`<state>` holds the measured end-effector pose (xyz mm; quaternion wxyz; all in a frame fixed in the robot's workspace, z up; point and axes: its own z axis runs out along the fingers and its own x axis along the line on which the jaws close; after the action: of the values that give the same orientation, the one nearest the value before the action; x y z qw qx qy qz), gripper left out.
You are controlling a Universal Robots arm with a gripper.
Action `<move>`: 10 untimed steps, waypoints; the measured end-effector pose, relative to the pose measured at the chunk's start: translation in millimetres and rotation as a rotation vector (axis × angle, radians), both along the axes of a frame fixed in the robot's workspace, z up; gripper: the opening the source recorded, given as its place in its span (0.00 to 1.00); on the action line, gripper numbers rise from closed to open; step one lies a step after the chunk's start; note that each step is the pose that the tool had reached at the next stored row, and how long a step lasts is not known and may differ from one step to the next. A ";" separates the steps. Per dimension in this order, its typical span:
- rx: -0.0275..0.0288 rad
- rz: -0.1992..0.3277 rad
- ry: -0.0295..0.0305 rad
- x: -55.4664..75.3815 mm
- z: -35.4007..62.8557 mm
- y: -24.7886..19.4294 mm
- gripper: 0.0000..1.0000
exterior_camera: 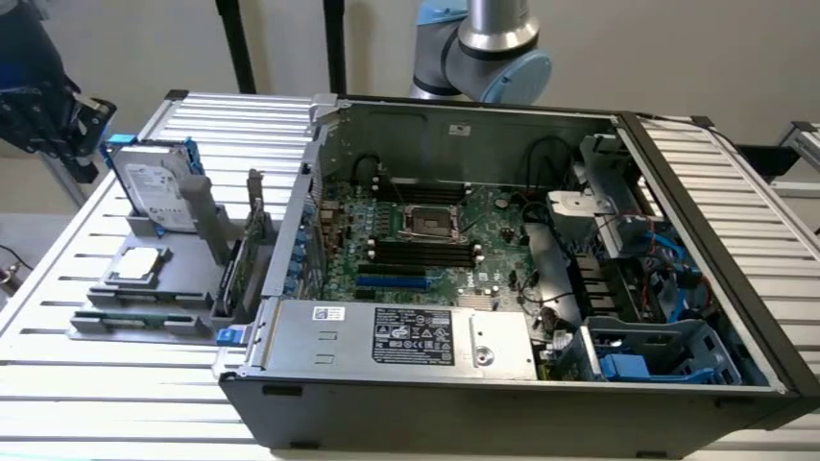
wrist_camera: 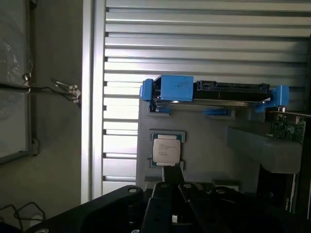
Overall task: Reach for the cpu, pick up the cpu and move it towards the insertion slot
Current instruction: 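Pick up the cpu and move it towards the insertion slot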
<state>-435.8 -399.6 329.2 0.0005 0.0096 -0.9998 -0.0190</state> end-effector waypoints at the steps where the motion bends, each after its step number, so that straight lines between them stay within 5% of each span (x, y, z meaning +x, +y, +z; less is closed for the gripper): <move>1: -0.0001 0.000 0.0000 0.0 0.0 0.0 0.12; 10: -0.0001 0.000 0.0003 0.0 -2.8 0.0 0.47</move>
<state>-435.9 -399.7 326.5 0.0006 0.0096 -0.9998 -0.0189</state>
